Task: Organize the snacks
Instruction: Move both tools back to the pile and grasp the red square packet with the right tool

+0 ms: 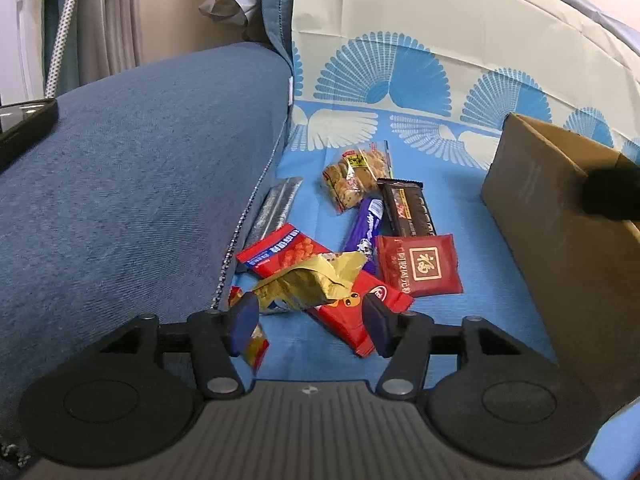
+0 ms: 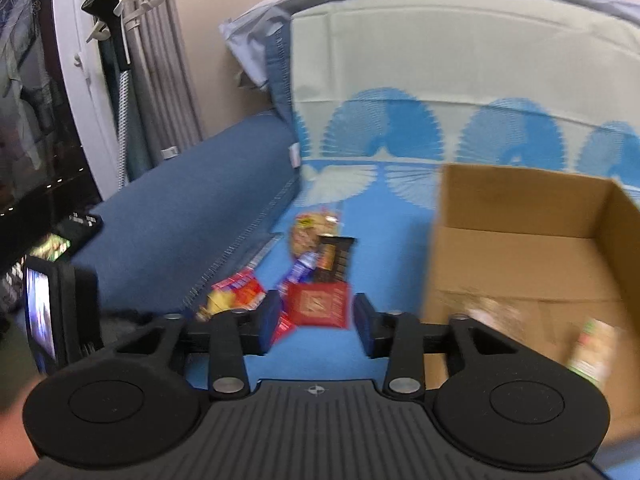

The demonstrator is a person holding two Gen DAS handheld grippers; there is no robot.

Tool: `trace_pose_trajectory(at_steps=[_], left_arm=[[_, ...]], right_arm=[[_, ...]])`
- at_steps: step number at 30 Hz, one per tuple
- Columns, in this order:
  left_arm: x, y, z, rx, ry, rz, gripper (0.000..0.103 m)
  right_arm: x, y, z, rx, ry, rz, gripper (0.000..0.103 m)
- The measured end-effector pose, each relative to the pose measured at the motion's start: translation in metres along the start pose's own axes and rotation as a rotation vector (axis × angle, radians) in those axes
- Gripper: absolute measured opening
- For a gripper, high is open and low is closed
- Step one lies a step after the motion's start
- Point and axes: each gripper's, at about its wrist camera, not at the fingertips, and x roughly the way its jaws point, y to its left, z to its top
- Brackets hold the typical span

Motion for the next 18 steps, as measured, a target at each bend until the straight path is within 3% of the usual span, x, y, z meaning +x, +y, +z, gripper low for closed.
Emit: trace_pose_trajectory(at_steps=[3,7,12,16,18], left_arm=[[0.004,0.0,0.001,-0.006,0.0,0.001,0.063],[0.01,-0.001,0.001,0.0,-0.001,0.003,0.063],[0.021,-0.004,0.003,0.018,0.012,0.018,0.063],[0.03,-0.004,0.004,0.021,0.016,0.026,0.063],[0.033,-0.003,0.003,0.018,0.011,0.035,0.058]], right_arm=[[0.052,0.016,0.017,0.006,0.059,-0.048,0.088],[0.122,0.015,0.026,0.03,0.174,-0.127,0.092],[0.184,0.004,0.015,0.019,0.368,-0.182,0.093],[0.201,0.006,0.007,-0.012,0.413,-0.164,0.089],[0.202,0.004,0.006,-0.008,0.421,-0.156,0.078]])
